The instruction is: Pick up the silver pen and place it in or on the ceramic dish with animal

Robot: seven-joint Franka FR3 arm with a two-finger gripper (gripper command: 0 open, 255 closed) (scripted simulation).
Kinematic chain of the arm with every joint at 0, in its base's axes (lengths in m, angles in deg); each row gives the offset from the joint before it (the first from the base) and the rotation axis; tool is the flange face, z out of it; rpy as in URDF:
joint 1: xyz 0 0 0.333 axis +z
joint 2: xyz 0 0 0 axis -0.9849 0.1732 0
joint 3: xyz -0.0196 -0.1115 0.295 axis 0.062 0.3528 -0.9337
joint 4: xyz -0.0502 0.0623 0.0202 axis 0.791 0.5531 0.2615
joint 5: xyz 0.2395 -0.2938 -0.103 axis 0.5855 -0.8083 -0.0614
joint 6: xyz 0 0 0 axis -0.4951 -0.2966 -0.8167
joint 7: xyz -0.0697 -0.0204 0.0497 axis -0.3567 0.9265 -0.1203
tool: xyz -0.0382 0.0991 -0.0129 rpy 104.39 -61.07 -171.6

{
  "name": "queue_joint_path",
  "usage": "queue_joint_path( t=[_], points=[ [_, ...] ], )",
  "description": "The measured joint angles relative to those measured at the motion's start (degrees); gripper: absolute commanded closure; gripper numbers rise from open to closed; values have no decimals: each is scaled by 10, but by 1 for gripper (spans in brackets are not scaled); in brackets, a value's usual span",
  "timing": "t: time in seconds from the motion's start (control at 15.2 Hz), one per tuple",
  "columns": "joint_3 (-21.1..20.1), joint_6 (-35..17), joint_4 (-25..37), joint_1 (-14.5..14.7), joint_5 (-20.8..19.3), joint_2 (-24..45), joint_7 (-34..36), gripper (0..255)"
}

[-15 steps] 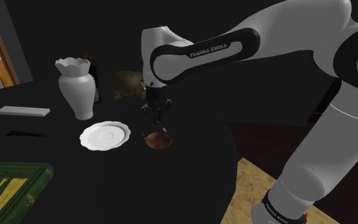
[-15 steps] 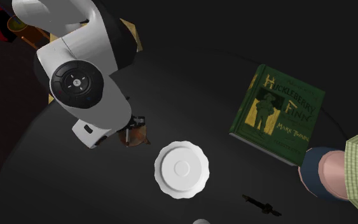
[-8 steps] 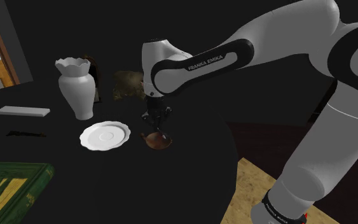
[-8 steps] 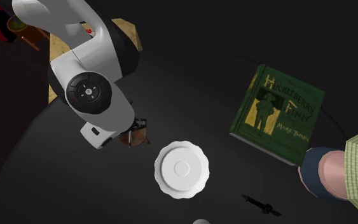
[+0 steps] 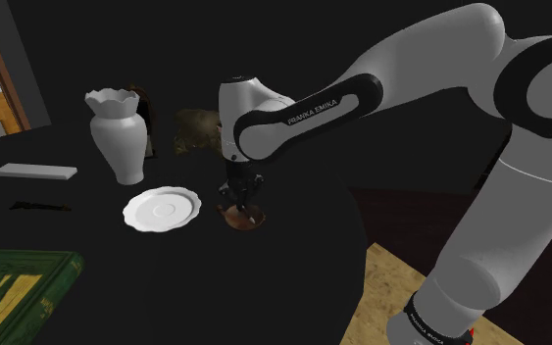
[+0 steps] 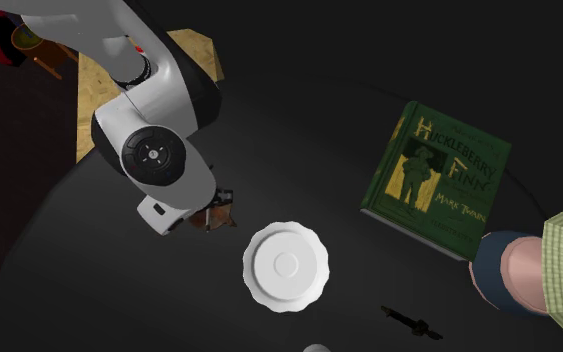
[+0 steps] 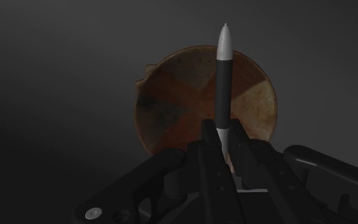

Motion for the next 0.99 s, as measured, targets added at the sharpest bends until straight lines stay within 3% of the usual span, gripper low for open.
queue_joint_path(
  t=[0.26,0.33,0.73,0.99],
  points=[
    [0,-1,-1,0,-1,1,1,255],
    [0,-1,-1,0,-1,1,1,0],
    [0,-2,-1,0,-1,1,1,0],
    [-2,52,34,0,15,-22,-10,0]
  ],
)
